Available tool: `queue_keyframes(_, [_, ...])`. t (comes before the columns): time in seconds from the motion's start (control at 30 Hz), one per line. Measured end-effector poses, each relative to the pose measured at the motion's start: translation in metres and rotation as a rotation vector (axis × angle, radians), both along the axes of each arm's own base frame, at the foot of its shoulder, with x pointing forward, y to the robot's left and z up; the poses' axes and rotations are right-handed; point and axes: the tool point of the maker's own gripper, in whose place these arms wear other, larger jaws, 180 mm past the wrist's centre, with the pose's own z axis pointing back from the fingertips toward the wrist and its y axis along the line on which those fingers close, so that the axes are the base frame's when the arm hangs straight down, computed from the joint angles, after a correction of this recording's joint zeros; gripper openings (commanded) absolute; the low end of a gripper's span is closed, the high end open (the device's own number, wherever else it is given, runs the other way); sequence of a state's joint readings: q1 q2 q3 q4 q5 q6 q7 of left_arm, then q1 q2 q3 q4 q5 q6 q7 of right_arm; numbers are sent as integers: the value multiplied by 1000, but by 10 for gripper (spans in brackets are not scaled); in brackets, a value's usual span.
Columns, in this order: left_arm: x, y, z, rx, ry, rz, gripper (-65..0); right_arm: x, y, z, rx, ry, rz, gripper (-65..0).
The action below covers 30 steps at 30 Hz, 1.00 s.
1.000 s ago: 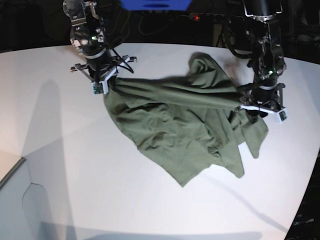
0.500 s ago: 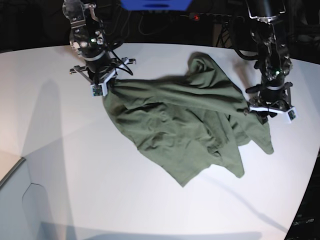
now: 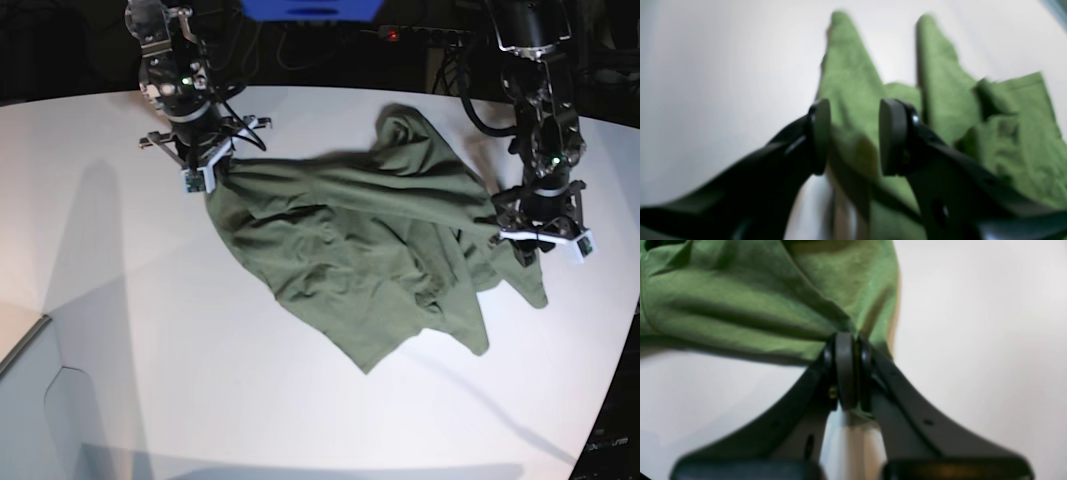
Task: Layout the t-shirt on the table in an organized manner, then fold the t-shirt properly
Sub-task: 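Pull the held shirt edges apart, spreading the shirt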
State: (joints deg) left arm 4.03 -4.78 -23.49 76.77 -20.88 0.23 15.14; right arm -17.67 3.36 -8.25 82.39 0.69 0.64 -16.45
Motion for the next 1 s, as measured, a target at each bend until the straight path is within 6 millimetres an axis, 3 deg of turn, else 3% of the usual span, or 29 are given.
queue_keyframes(0.17, [-3, -1, -2, -32, -3, 9, -152, 0, 0, 0, 0, 0, 0, -650])
queue_keyframes(0.23, [-1, -2, -1, -79, -24, 22, -109, 0, 0, 0, 0, 0, 0, -650])
queue_keyframes(0.47, [0, 9, 6, -103, -50, 37, -187, 0, 0, 0, 0, 0, 0, -650])
queue_keyframes(0.6, [-5, 8, -12, -129, -7, 48, -245, 0, 0, 0, 0, 0, 0, -650])
queue_keyframes(0.77, [-10, 7, -32, -151, 45, 60, -247, 0, 0, 0, 0, 0, 0, -650])
queue_keyframes(1.0, [-4, 6, -29, -153, 31, 61, -251, 0, 0, 0, 0, 0, 0, -650])
